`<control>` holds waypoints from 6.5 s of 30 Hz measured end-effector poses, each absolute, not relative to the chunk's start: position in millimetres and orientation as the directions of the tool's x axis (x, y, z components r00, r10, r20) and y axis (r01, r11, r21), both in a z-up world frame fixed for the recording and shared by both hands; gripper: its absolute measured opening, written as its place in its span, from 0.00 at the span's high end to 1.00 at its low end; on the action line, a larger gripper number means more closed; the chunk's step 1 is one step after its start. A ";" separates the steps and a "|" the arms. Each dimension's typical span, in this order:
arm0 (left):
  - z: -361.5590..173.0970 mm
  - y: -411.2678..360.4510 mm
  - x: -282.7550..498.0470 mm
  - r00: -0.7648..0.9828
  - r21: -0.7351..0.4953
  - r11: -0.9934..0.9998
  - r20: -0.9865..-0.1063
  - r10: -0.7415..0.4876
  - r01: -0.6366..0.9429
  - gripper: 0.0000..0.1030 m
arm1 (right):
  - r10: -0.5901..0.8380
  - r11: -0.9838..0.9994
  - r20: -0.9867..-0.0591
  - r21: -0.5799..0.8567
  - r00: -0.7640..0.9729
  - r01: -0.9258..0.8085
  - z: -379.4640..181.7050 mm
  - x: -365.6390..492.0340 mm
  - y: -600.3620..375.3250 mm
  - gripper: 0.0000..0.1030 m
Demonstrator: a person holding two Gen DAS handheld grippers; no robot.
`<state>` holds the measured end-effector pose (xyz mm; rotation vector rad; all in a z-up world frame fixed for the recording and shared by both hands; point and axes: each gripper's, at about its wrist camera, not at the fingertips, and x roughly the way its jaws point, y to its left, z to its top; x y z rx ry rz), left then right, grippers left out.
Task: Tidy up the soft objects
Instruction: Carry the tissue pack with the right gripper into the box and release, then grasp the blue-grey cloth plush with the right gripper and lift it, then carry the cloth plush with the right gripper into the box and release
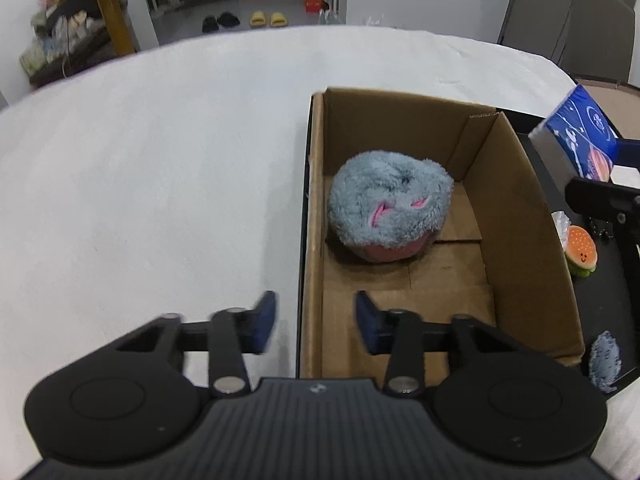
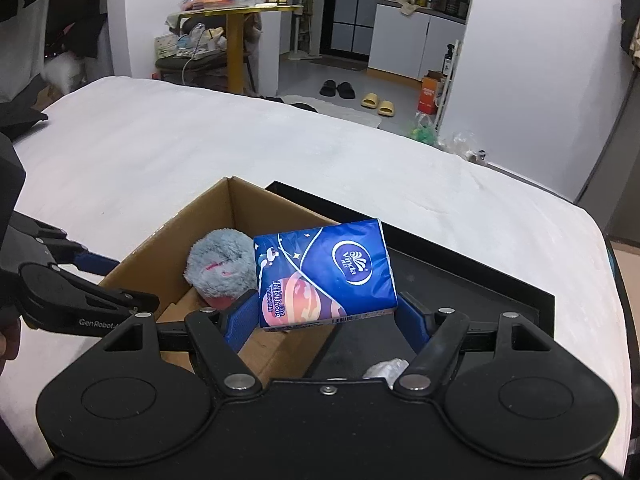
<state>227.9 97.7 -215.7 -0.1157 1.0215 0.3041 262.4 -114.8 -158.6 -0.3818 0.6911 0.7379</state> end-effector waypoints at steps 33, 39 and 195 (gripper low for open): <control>-215.2 120.0 223.6 0.487 -0.066 0.947 -0.868 0.101 -0.314 0.90 | 0.456 0.648 -0.682 -0.186 0.572 -0.738 -175.1 254.9 -82.8 0.19; -212.4 114.8 221.7 0.490 -0.043 0.946 -0.863 0.127 -0.321 0.87 | 0.419 0.699 -0.683 -0.178 0.598 -0.693 -178.5 260.8 -96.5 0.19; -211.8 135.4 214.7 0.513 -0.140 0.941 -0.857 0.041 -0.309 0.87 | 0.385 0.587 -0.814 -0.147 0.434 -0.796 -190.5 255.4 -47.3 0.55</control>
